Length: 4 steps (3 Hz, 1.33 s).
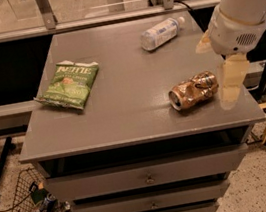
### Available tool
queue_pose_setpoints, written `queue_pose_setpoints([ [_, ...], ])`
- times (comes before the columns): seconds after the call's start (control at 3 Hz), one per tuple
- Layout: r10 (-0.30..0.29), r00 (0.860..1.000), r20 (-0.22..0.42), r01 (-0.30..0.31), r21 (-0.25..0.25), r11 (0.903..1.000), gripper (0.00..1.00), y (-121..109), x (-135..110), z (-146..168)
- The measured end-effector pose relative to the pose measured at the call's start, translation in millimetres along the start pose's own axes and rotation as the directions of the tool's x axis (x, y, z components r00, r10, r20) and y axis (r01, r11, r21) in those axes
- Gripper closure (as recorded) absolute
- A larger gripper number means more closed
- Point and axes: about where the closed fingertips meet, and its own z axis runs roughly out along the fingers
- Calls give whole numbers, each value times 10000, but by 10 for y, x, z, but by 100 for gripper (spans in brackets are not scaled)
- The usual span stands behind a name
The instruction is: Move orange can near green jalapeno chip bag
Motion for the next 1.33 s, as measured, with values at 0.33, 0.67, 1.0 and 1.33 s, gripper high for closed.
queue_pose_setpoints([
  [0.33,-61,9994,-353,42,-532,9986,0,-96,96,298],
  [0.67,-178,9985,-510,127,-971,9952,0,-138,138,522],
  [1.0,-352,9978,-555,291,-1068,9939,19,-169,116,590],
  [1.33,-459,9979,-449,410,-1051,9936,41,-199,81,590],
])
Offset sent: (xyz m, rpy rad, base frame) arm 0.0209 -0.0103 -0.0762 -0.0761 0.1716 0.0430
